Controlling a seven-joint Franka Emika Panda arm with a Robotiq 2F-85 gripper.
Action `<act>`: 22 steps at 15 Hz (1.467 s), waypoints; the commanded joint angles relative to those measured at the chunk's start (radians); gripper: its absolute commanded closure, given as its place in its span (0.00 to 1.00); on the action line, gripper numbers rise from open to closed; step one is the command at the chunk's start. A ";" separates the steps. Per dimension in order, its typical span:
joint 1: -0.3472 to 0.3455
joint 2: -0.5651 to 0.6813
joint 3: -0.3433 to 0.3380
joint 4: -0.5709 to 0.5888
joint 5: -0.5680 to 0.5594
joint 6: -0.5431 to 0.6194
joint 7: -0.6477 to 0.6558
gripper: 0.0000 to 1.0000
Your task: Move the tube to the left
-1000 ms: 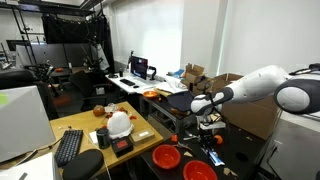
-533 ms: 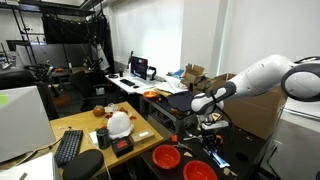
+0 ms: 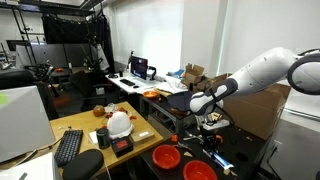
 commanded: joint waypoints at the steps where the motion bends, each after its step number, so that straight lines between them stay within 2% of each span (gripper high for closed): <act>1: 0.032 -0.040 0.003 -0.046 -0.031 0.001 -0.048 0.96; 22: 0.144 0.029 0.051 0.033 -0.131 -0.066 -0.137 0.96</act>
